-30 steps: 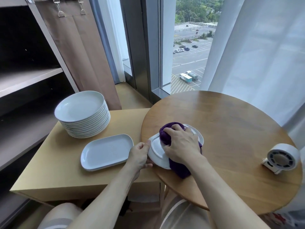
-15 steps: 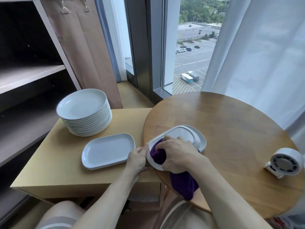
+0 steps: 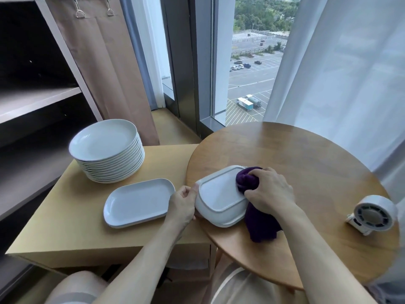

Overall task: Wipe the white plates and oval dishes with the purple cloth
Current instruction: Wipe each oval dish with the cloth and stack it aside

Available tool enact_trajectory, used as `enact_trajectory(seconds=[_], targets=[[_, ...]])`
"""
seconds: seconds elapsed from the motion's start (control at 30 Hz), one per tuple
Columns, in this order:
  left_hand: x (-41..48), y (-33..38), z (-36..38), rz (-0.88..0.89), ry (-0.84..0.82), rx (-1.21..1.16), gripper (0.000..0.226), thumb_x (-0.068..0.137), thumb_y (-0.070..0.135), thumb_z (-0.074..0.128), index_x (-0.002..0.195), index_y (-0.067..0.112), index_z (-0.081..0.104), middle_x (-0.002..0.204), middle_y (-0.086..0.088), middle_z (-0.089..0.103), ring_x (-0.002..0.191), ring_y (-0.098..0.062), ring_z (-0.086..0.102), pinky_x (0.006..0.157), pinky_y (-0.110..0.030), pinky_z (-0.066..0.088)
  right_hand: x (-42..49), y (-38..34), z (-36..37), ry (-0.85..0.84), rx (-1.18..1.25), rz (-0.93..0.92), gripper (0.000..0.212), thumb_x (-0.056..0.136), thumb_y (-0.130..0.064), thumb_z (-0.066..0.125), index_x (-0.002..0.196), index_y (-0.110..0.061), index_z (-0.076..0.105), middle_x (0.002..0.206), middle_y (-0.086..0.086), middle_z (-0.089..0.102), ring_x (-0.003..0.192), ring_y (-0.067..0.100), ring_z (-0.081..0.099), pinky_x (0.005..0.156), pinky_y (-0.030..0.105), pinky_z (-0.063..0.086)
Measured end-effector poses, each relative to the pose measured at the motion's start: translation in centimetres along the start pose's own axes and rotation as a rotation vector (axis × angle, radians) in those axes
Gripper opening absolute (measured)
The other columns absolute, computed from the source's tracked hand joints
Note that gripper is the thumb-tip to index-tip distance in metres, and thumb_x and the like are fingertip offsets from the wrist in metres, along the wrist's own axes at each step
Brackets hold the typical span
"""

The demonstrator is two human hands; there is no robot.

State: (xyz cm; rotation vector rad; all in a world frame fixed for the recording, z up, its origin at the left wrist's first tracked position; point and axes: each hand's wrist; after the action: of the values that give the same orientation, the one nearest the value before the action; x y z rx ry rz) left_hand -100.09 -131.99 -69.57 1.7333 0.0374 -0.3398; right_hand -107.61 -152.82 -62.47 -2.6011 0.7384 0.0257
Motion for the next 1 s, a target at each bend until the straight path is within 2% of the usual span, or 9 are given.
enact_trajectory(seconds=[0.1, 0.2, 0.27, 0.4, 0.57, 0.67, 0.77, 0.87, 1.0], targets=[[-0.4, 0.8, 0.4, 0.062, -0.003, 0.008, 0.044, 0.099, 0.047, 0.060, 0.078, 0.009, 0.056, 0.058, -0.004, 0.051, 0.052, -0.024, 0.050, 0.044, -0.028, 0.039, 0.4, -0.1, 0.6, 0.053, 0.017, 0.003, 0.047, 0.077, -0.031, 0.061, 0.123, -0.042, 0.059, 0.133, -0.008, 0.050, 0.112, 0.029, 0.046, 0.092, 0.042, 0.036], [-0.9, 1.4, 0.7, 0.101, 0.000, 0.000, 0.045, 0.101, 0.044, 0.059, 0.083, 0.002, 0.056, 0.062, -0.007, 0.051, 0.053, -0.022, 0.049, 0.047, -0.030, 0.040, 0.3, -1.1, 0.9, 0.000, 0.004, -0.048, 0.061, 0.077, -0.031, 0.058, 0.136, -0.044, 0.050, 0.150, -0.012, 0.038, 0.118, 0.029, 0.042, 0.097, 0.044, 0.037], [-1.2, 1.5, 0.8, 0.108, 0.008, 0.002, 0.048, 0.101, 0.043, 0.058, 0.087, -0.003, 0.055, 0.062, -0.005, 0.050, 0.055, -0.020, 0.047, 0.054, -0.033, 0.040, -0.2, -2.2, 1.2, -0.032, -0.027, -0.113, 0.064, 0.077, -0.031, 0.056, 0.139, -0.044, 0.047, 0.153, -0.014, 0.036, 0.120, 0.030, 0.042, 0.097, 0.045, 0.039], [-1.5, 1.4, 0.6, 0.088, 0.011, 0.003, 0.050, 0.101, 0.046, 0.056, 0.092, -0.004, 0.058, 0.069, -0.008, 0.053, 0.062, -0.021, 0.046, 0.059, -0.037, 0.040, -1.8, -5.0, 1.7, -0.091, -0.073, -0.310, 0.059, 0.080, -0.037, 0.059, 0.137, -0.042, 0.049, 0.146, -0.013, 0.044, 0.117, 0.028, 0.044, 0.098, 0.046, 0.042], [-1.6, 0.8, 0.6, 0.004, 0.020, -0.061, 0.051, 0.100, 0.048, 0.059, 0.087, -0.001, 0.059, 0.071, -0.009, 0.057, 0.065, -0.022, 0.046, 0.061, -0.037, 0.039, -3.8, -7.4, 2.7, -0.133, -0.177, -0.416, 0.041, 0.089, -0.057, 0.054, 0.124, -0.034, 0.051, 0.120, -0.007, 0.047, 0.103, 0.026, 0.044, 0.086, 0.044, 0.041], [-1.3, 0.4, 0.7, -0.013, 0.030, -0.059, 0.043, 0.100, 0.045, 0.060, 0.080, 0.008, 0.059, 0.067, -0.006, 0.057, 0.062, -0.021, 0.048, 0.059, -0.034, 0.039, -4.1, -7.6, 2.5, -0.204, -0.224, -0.381, 0.030, 0.089, -0.044, 0.063, 0.110, -0.032, 0.047, 0.106, -0.005, 0.041, 0.097, 0.025, 0.042, 0.080, 0.041, 0.038], [-1.0, 0.1, 0.7, 0.001, 0.019, -0.045, 0.042, 0.102, 0.043, 0.059, 0.077, 0.010, 0.056, 0.060, -0.004, 0.055, 0.050, -0.015, 0.047, 0.048, -0.029, 0.041, -3.8, -7.3, 1.8, -0.276, -0.226, -0.310, 0.027, 0.086, -0.042, 0.064, 0.105, -0.030, 0.049, 0.097, -0.004, 0.036, 0.093, 0.026, 0.043, 0.077, 0.040, 0.039], [-0.8, 0.1, 0.5, 0.012, 0.024, -0.005, 0.043, 0.101, 0.045, 0.058, 0.078, 0.009, 0.057, 0.056, 0.001, 0.054, 0.042, -0.011, 0.046, 0.040, -0.025, 0.041, -2.7, -6.0, 0.9, -0.313, -0.210, -0.193, 0.022, 0.082, -0.031, 0.061, 0.103, -0.028, 0.053, 0.100, -0.003, 0.038, 0.095, 0.026, 0.048, 0.076, 0.039, 0.044], [-0.5, 0.2, 0.3, -0.001, 0.022, 0.033, 0.040, 0.102, 0.045, 0.056, 0.082, 0.010, 0.061, 0.057, 0.004, 0.056, 0.044, -0.012, 0.050, 0.041, -0.024, 0.042, -1.1, -3.1, -0.3, -0.244, -0.156, -0.022, 0.034, 0.077, -0.032, 0.061, 0.111, -0.033, 0.054, 0.113, -0.004, 0.041, 0.106, 0.027, 0.049, 0.090, 0.043, 0.048]])
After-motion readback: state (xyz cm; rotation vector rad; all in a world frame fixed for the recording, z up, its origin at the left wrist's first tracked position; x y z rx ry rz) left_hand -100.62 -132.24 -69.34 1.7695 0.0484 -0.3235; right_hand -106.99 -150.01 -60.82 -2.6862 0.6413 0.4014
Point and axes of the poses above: each hand's wrist, its own x-axis towards the middle knuckle, its own z-axis out of the palm, y = z × x
